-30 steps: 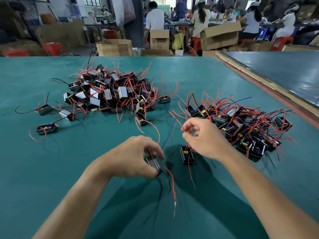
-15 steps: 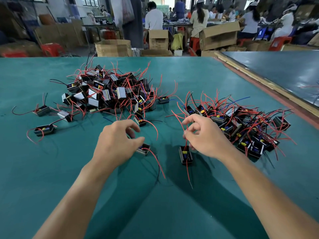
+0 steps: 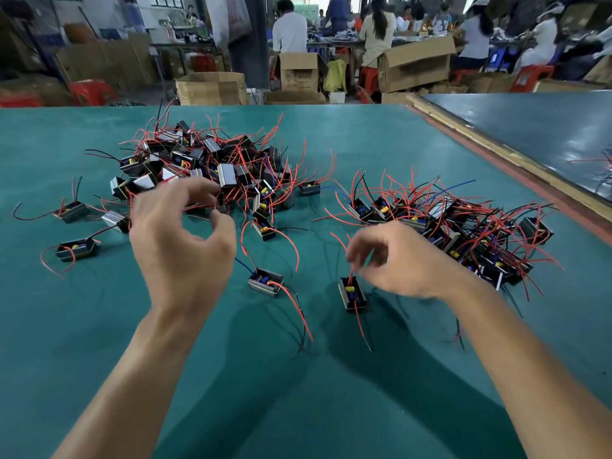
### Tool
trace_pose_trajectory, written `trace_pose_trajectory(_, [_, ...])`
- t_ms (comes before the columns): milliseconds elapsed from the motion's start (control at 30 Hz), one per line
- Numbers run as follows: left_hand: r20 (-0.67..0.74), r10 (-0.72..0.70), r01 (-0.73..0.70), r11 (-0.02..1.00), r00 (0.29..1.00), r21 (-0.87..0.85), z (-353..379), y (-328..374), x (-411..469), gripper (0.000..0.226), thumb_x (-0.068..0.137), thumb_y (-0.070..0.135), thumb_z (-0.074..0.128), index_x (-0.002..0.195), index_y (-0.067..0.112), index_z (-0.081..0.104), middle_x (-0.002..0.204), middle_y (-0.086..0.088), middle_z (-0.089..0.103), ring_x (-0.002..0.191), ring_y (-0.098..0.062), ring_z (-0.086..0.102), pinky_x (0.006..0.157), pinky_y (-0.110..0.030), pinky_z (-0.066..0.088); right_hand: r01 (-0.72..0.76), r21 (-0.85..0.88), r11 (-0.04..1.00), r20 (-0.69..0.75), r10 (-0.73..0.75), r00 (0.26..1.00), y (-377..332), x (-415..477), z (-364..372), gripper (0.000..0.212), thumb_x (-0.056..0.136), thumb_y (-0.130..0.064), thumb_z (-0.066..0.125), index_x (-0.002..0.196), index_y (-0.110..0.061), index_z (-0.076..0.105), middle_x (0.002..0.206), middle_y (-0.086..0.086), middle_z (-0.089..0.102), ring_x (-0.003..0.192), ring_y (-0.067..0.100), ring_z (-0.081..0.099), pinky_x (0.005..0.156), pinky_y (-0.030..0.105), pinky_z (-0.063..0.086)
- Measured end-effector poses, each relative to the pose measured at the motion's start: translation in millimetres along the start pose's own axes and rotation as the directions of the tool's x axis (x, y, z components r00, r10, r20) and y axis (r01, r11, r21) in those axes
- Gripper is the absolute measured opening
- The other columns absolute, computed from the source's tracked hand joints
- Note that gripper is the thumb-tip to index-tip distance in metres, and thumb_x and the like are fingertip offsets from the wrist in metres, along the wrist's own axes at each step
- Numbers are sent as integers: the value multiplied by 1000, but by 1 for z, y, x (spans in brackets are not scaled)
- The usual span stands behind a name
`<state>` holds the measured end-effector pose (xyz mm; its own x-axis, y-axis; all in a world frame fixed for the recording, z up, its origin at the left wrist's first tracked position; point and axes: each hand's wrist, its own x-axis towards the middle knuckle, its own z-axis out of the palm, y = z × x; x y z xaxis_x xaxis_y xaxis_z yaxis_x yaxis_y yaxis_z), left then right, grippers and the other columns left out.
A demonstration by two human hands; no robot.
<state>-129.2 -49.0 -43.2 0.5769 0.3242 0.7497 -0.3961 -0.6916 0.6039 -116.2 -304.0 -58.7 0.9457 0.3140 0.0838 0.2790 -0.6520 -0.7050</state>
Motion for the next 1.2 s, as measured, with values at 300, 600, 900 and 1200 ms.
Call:
trace_pose_trajectory(300, [862,108,-177,984,496,-21,12,-3,-22,53,68,2,61,111,32,68,93,19,68,93,-6,59,84,-30,50,6,-288,957,161,42,986,-5,-2,9,23,72,-15,83,82,-33,73,77,-19,66,65,6,63,60,23,51])
trace_pose_trajectory(600, [825,37,-146,988,564,56,21,-8,-25,14,74,16,77,78,29,75,70,20,68,71,5,62,74,-27,53,-2,-147,989,-42,-5,999,1,3,10,14,83,-29,77,71,-27,71,69,-23,67,60,0,60,65,25,49])
trace_pose_trajectory(900, [783,-43,-150,974,621,172,20,-9,-24,12,76,18,74,72,28,68,55,21,55,62,-4,56,61,-25,44,73,-53,996,-162,-80,984,2,4,13,20,84,-13,69,69,-23,62,64,-12,64,58,13,60,63,28,50])
trace_pose_trajectory(1200, [733,-145,-87,959,664,269,19,-12,-23,24,79,9,63,89,30,69,81,13,66,69,-16,55,68,-30,46,43,306,951,-201,21,979,1,8,13,18,93,-4,62,75,-4,63,63,-1,62,50,17,60,52,32,55])
